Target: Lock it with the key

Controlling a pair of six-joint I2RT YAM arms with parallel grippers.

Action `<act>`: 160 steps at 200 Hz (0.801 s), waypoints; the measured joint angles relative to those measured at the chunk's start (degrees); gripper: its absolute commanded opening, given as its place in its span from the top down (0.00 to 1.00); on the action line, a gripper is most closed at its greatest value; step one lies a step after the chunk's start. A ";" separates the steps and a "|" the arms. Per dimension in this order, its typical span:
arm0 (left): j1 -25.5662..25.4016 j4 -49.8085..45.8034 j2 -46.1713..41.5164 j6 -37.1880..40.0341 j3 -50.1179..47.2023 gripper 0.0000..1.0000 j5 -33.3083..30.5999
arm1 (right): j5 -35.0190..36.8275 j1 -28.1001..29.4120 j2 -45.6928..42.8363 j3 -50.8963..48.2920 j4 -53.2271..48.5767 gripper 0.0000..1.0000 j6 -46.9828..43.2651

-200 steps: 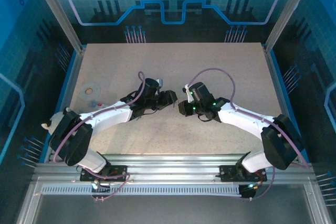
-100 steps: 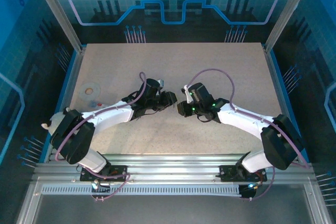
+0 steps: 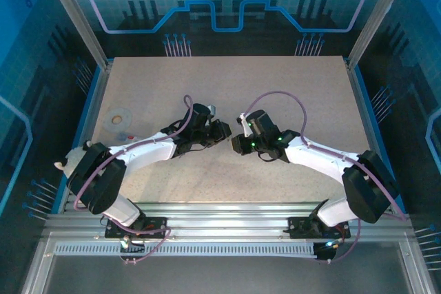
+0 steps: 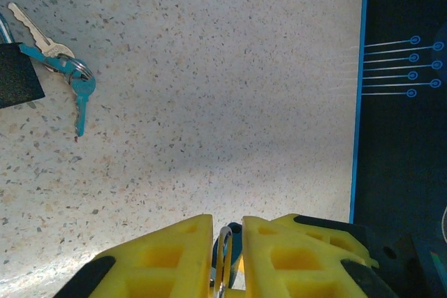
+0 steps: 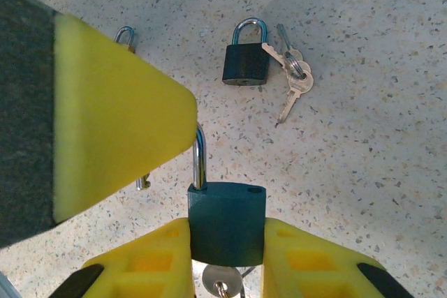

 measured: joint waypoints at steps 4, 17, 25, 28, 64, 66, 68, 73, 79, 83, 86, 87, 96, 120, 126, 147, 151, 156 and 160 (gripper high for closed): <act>0.00 -0.02 0.02 0.00 0.00 0.85 0.02 | 0.00 0.00 0.00 -0.02 0.02 0.77 0.00; 0.00 -0.02 0.07 0.02 0.00 0.88 0.24 | 0.00 0.00 0.00 -0.02 0.02 0.77 0.00; 0.00 -0.02 0.09 0.00 0.00 0.89 0.37 | 0.00 0.02 -0.02 -0.02 0.04 0.77 0.00; 0.00 -0.02 0.11 0.04 0.02 0.90 0.37 | 0.00 0.02 -0.02 -0.02 0.04 0.77 0.00; 0.00 -0.07 0.11 0.22 0.02 0.96 0.42 | 0.07 0.07 -0.33 -0.31 0.17 0.77 0.00; 0.00 -0.07 0.11 0.15 0.02 0.97 0.42 | 0.07 0.07 -0.33 -0.31 0.17 0.77 0.00; 0.00 -0.07 0.11 0.22 0.02 0.97 0.42 | 0.07 0.07 -0.33 -0.31 0.17 0.77 0.00; 0.02 -0.09 0.11 0.15 0.02 0.98 0.42 | 0.07 0.07 -0.33 -0.33 0.22 0.77 0.00; 0.00 -0.09 0.11 0.20 0.02 1.00 0.44 | 0.04 0.07 -0.33 -0.37 0.22 0.77 0.00; 0.00 -0.11 0.11 0.22 0.04 1.00 0.42 | 0.04 0.07 -0.35 -0.39 0.28 0.77 0.00; 0.00 -0.13 0.11 0.22 0.04 1.00 0.44 | 0.07 0.07 -0.35 -0.42 0.31 0.77 0.00; 0.00 -0.17 0.11 0.22 0.07 1.00 0.42 | 0.04 0.07 -0.33 -0.42 0.33 0.77 0.00; 0.00 -0.35 0.11 0.24 0.20 1.00 0.44 | 0.07 0.07 -0.35 -0.50 0.44 0.77 0.00; 0.02 -0.70 0.11 0.24 0.33 1.00 0.57 | 0.04 0.07 -0.48 -0.66 0.61 0.77 0.00; 0.02 -0.70 0.11 0.24 0.35 1.00 0.59 | 0.04 0.07 -0.50 -0.66 0.61 0.77 0.00; 0.02 -0.68 0.11 0.24 0.33 1.00 0.61 | 0.04 0.07 -0.50 -0.68 0.61 0.75 0.00; 0.02 -0.66 0.11 0.22 0.35 1.00 0.63 | 0.02 0.07 -0.50 -0.68 0.63 0.75 0.00; 0.02 -0.66 0.11 0.24 0.33 1.00 0.63 | 0.02 0.07 -0.50 -0.68 0.66 0.74 0.00; 0.02 -0.63 0.11 0.22 0.33 1.00 0.68 | 0.02 0.07 -0.50 -0.68 0.66 0.73 0.00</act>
